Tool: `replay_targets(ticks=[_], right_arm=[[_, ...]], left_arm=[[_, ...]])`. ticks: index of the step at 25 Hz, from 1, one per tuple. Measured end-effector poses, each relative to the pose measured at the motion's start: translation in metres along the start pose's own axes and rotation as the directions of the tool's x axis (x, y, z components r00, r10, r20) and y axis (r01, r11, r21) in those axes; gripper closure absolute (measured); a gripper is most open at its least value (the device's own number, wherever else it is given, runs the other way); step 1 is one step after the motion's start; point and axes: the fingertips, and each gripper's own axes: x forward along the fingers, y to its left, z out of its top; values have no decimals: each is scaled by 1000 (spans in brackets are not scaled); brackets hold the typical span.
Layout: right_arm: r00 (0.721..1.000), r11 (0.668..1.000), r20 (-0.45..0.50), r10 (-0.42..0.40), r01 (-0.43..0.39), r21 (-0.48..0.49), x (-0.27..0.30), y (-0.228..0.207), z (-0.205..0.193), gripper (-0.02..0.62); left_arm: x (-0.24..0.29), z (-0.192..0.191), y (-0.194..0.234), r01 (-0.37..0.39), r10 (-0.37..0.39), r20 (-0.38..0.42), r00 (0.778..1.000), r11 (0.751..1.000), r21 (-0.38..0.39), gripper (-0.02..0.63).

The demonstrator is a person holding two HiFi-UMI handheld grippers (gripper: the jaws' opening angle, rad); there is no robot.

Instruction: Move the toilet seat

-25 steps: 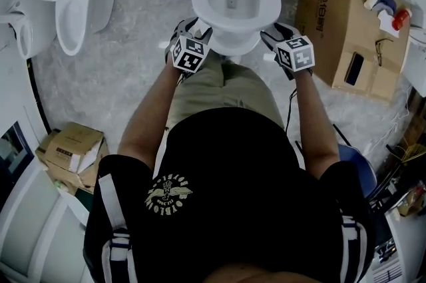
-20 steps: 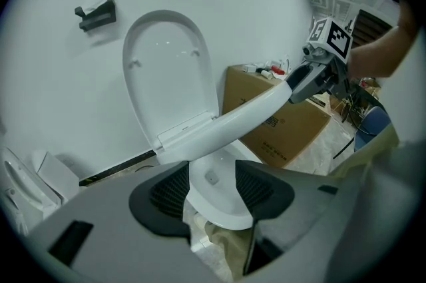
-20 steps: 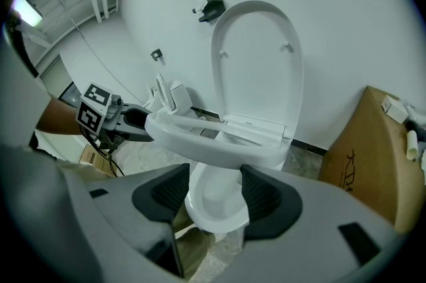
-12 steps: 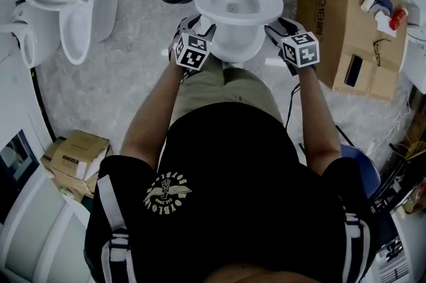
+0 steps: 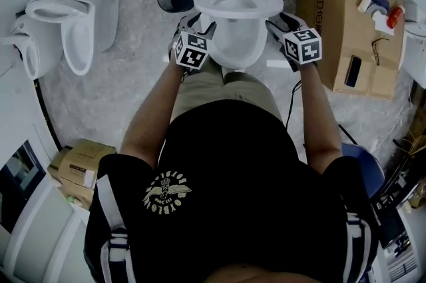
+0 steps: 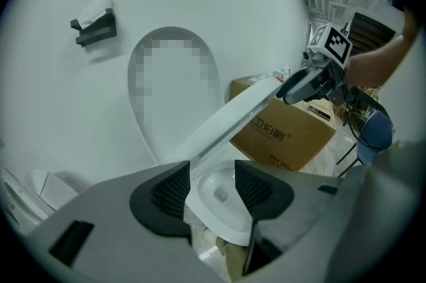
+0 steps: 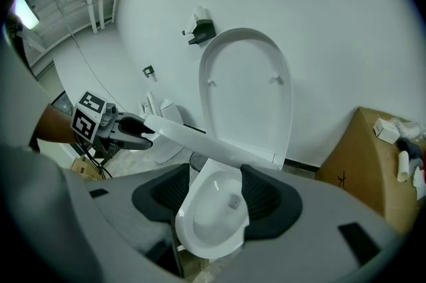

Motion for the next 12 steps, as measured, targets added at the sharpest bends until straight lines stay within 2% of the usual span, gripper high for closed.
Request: replay_targets(ticks=[12], right_arm=[[999, 999, 38, -35, 34, 25, 5, -17, 41, 334]], left_arm=[[5, 32, 25, 25, -26, 14, 1000, 999, 21, 380]])
